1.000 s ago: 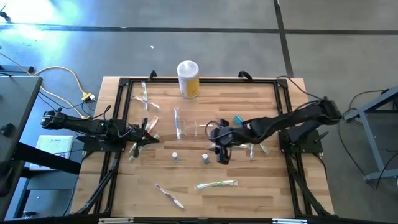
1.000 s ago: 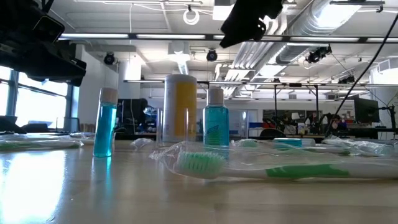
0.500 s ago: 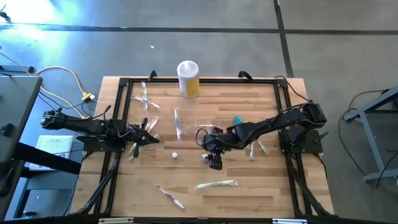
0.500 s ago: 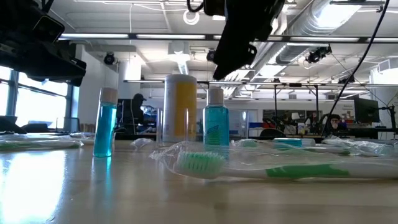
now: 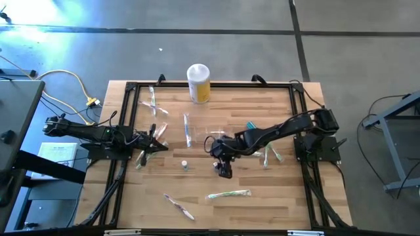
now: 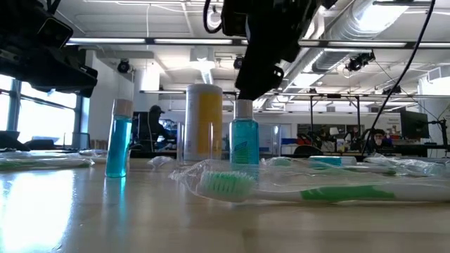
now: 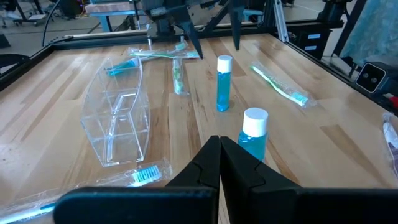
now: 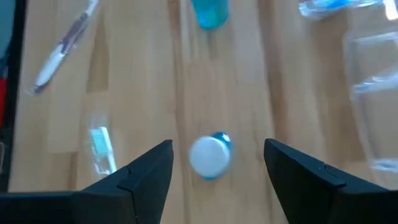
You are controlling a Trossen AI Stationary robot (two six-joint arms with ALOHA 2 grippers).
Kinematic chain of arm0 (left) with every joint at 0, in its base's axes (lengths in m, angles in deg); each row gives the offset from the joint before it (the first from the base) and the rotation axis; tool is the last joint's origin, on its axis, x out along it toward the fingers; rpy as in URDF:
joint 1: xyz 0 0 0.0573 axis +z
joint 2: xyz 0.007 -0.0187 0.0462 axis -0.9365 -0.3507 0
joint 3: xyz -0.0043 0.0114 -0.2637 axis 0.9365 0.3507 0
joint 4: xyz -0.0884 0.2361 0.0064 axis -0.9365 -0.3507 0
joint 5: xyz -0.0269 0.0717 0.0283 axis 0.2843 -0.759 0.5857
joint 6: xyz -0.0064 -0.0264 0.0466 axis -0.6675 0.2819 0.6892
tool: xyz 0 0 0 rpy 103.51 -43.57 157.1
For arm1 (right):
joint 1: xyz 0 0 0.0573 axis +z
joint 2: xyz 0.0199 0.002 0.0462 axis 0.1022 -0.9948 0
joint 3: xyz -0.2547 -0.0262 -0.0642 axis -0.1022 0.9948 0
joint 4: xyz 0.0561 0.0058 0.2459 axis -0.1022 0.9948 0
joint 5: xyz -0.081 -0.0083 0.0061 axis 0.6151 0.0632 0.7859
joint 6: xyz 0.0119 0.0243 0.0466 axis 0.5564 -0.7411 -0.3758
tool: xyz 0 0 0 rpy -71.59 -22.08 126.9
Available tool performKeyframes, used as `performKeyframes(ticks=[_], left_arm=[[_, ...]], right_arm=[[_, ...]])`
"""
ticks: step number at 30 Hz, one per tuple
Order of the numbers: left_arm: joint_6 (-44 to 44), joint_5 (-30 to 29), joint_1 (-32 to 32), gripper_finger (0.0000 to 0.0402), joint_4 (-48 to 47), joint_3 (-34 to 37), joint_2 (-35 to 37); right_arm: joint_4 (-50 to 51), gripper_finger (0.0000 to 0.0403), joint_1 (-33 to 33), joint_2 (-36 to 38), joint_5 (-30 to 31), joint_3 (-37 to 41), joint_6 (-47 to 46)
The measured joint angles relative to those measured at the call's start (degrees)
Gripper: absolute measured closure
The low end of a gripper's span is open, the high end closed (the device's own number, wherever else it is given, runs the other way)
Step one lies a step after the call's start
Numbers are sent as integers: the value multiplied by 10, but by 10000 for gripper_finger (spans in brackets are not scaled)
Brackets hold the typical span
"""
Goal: Pick & Place toothbrushing station
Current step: Put the bottom right mouthwash into the middle section of the transparent organizer
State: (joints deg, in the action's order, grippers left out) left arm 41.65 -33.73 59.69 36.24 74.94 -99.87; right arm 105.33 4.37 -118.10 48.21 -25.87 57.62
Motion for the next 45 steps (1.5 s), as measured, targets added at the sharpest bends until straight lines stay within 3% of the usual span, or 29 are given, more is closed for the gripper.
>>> performKeyframes(ticks=[12, 23, 27, 32, 41, 45], left_arm=[[0, -1, 0, 402, 0, 0, 0], [0, -1, 0, 402, 0, 0, -1], [0, 0, 0, 402, -1, 0, -1], [0, 1, 0, 402, -2, 0, -1], [0, 1, 0, 402, -2, 0, -1], [0, 1, 0, 402, -2, 0, -1]], right_arm=[[-9, 159, -8, -28, -43, 1, -4], [-37, 159, -37, -63, -134, 1, 6], [-37, 162, -45, -62, -135, 1, 7], [-36, 201, -47, -62, -136, 1, 11], [-35, 317, -50, -62, -138, 1, 28], [-36, 317, -50, -62, -139, 1, 40]])
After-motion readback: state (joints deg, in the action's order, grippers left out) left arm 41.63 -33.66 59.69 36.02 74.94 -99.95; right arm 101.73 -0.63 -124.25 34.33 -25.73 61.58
